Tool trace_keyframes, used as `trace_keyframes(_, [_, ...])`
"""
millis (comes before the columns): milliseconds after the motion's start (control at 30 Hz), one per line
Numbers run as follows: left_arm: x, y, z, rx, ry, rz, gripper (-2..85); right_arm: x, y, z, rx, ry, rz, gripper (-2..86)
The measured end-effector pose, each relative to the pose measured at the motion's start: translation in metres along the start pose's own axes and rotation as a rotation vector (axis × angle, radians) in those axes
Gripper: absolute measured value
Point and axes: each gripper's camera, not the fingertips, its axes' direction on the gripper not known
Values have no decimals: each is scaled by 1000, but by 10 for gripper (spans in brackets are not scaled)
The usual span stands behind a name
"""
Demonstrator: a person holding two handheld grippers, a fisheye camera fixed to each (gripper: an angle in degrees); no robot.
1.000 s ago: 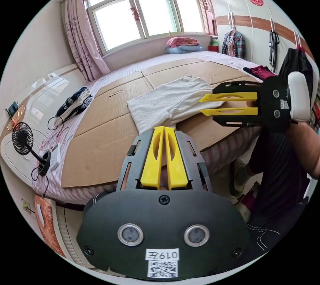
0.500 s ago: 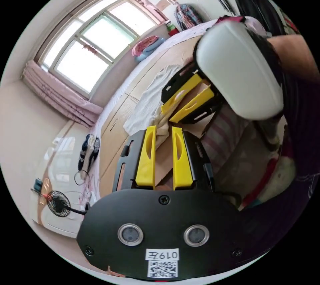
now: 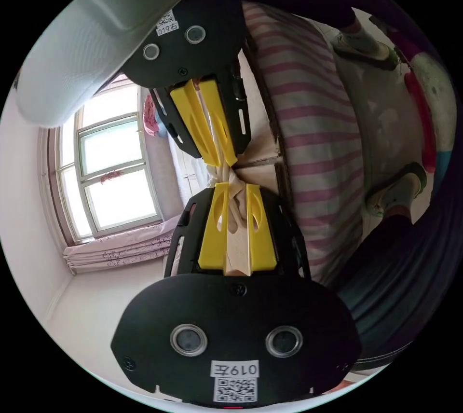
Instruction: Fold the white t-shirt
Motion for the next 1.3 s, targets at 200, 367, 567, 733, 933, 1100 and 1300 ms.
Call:
trace_keyframes(200, [-12,1,11,-8,109,-186,10,11,17,-2,20,-13,70,-1])
trace_keyframes(367, [-43,19,31,-25,331,-493,9,26,35,-9,66,-54,132,-7])
trace_keyframes(567, [-43,31,48,-80,360,-652,8,2,41,-7,56,-69,39,-8])
trace_keyframes(733, [-33,33,50,-89,320,-675,8,-24,34,4,11,-5,-33,-8])
trace_keyframes(933, [-25,39,50,-77,268,-673,8,-30,23,1,11,74,-26,-4])
trace_keyframes(1100, [-18,41,50,-85,225,-669,9,-30,14,1,13,79,-15,0])
trace_keyframes(1300, [-22,56,53,-60,239,-746,11,-28,0,-10,29,30,-24,-3])
